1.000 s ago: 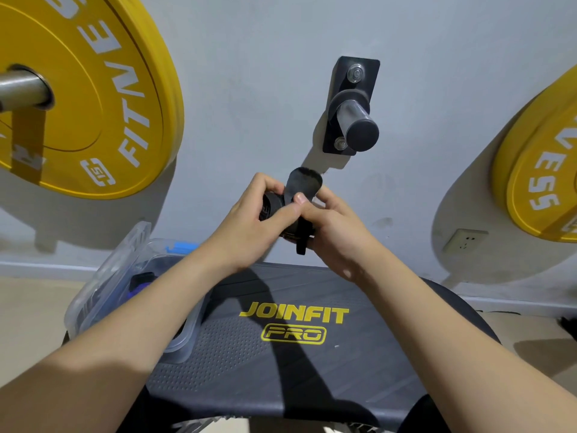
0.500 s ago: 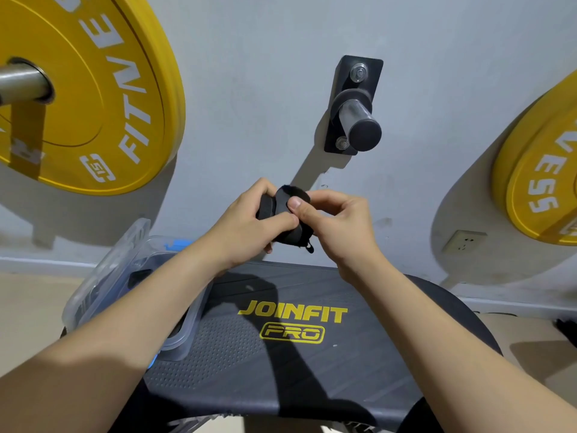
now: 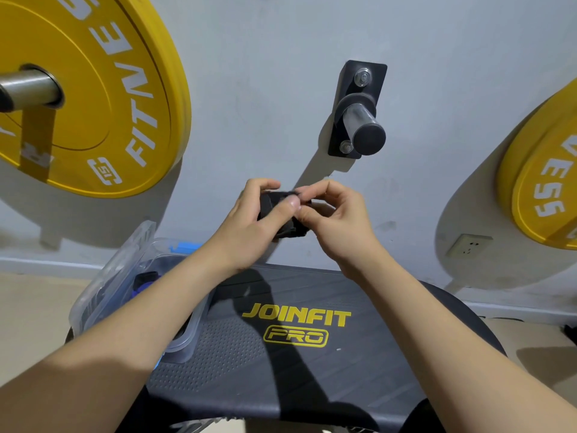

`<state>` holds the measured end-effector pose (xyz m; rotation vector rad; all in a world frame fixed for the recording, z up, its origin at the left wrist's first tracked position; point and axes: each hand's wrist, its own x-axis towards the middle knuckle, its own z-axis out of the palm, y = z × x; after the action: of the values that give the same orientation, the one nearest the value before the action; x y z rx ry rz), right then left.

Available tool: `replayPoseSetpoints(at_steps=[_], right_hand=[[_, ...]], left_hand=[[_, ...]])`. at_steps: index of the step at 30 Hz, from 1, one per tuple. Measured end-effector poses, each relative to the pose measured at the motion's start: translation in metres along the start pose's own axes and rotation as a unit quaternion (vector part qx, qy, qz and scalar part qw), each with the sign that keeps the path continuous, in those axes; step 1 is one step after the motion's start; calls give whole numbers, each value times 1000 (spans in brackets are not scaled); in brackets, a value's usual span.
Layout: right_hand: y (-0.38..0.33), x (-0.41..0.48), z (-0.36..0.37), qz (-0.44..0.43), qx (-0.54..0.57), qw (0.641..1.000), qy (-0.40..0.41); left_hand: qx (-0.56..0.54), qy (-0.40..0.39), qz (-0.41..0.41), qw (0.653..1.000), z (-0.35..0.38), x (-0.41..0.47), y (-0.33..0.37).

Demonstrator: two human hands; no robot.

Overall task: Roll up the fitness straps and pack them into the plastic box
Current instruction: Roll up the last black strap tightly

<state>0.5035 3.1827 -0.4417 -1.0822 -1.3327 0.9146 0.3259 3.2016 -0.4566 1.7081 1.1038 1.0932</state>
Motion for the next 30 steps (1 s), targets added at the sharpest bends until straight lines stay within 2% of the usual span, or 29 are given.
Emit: replayPoseSetpoints(at_steps=[3, 6, 8, 9, 11, 16, 20, 22, 24, 26, 27, 28, 30], right_hand=[[3, 1, -3, 18, 61, 998, 23], [4, -1, -10, 49, 17, 999, 2], [5, -3, -8, 84, -45, 993, -63], [5, -5, -5, 111, -42, 987, -108], [4, -8, 4, 159, 38, 973, -161], [-2, -6, 28, 105, 51, 988, -100], [4, -2, 68, 57, -9, 998, 10], [7, 3, 86, 40, -56, 997, 24], [11, 8, 98, -3, -127, 992, 14], [18, 14, 106, -58, -255, 965, -8], [22, 17, 111, -74, -319, 945, -22], [27, 20, 117, -78, -366, 927, -39], [39, 28, 130, -53, -387, 916, -87]], left_hand=[[-43, -36, -72, 996, 2, 2, -3], [-12, -59, -47, 997, -1, 1, -8], [-41, -45, -37, 997, -2, 1, -6], [-53, -32, -29, 998, -2, 2, -6], [-59, -13, -15, 998, -4, 1, -5], [-29, -5, 9, 1000, -23, -5, -8], [61, 38, 55, 996, -45, -15, -13], [98, 42, 21, 994, -64, -20, -22], [110, 54, -84, 989, -84, -23, -33], [141, 48, -204, 968, -104, -29, -48], [204, 16, -234, 950, -112, -33, -58], [285, -37, -245, 926, -119, -39, -71], [419, -164, -264, 853, -125, -53, -94]])
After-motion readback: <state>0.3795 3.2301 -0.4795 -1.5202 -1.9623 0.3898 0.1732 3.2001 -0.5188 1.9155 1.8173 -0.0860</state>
